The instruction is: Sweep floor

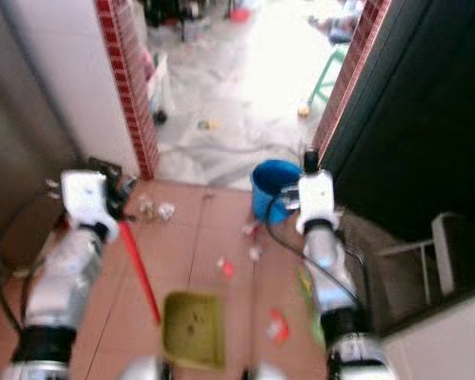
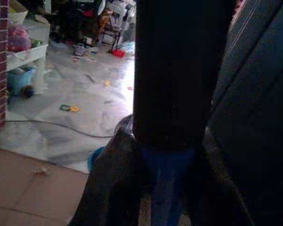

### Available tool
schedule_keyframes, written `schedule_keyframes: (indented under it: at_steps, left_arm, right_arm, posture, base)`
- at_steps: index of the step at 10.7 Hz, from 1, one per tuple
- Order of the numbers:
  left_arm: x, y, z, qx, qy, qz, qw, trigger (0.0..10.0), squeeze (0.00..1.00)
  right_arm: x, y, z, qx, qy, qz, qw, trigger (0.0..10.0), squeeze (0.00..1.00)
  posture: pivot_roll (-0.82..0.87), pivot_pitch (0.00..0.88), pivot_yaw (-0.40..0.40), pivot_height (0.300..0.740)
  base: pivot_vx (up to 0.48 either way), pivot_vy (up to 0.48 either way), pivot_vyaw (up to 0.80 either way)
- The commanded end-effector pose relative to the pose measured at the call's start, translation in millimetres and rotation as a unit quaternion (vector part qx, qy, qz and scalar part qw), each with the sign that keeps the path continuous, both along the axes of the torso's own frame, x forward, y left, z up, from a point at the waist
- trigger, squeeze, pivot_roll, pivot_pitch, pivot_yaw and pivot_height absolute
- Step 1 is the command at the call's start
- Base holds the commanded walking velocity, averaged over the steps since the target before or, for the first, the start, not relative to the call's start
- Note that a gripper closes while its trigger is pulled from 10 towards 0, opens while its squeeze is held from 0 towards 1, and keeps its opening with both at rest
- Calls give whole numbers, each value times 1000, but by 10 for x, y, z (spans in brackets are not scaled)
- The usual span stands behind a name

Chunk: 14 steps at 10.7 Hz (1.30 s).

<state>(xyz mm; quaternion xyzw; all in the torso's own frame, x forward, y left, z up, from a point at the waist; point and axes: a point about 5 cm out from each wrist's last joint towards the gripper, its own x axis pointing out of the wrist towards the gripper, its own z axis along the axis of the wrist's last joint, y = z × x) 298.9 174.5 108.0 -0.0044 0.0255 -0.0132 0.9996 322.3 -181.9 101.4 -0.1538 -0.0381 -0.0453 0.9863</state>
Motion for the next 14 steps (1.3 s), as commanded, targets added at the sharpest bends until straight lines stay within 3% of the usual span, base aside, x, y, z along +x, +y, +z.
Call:
schedule_keyframes:
  at_steps: [1, 3, 6, 8, 10, 11, 12, 14]
  left_arm:
    - [50, -87, 157, 9, -39, -13, 999, 10000, 0]
    - [47, -142, 127, 9, -37, -20, 999, 10000, 0]
    - [119, -259, -8, 6, -42, -22, 999, 10000, 0]
    - [249, -523, -219, 6, -13, -44, 999, 10000, 0]
    - [273, -729, -361, 16, 8, -89, 996, 10000, 0]
    - [274, -766, -450, 11, 36, -100, 994, 10000, 0]
    - [290, -764, -469, 5, 44, -95, 995, 10000, 0]
    - [307, -816, -509, 0, 53, -102, 993, 10000, 0]
  right_arm:
    - [15, -34, 87, -6, -18, -8, 1000, 10000, 0]
    - [8, -40, 78, -15, -15, -14, 1000, 10000, 0]
    - [16, -27, 21, 19, 6, -26, 999, 10000, 0]
    - [67, -33, -6, 63, 36, -51, 996, 10000, 0]
    - [109, -40, 3, 103, 54, -63, 991, 10000, 0]
    - [126, -33, -5, 143, 69, -73, 985, 10000, 0]
    - [147, -13, 27, 156, 67, -68, 983, 10000, 0]
    - [201, 103, 128, 228, 63, -48, 971, 10000, 0]
  posture:
    - [-29, 0, -36, 740]
    - [-30, 0, -34, 740]
    - [-38, 0, -39, 740]
    - [-57, 0, -33, 740]
    - [-68, 0, -30, 740]
    - [-68, 0, -30, 740]
    - [-69, 0, -31, 740]
    - [-74, 0, -30, 740]
  base:
    - [0, 0, 0]
    - [0, 0, 0]
    - [0, 0, 0]
    - [0, 0, 0]
    - [0, 0, 0]
    - [0, 0, 0]
    - [0, 0, 0]
    - [0, 0, 0]
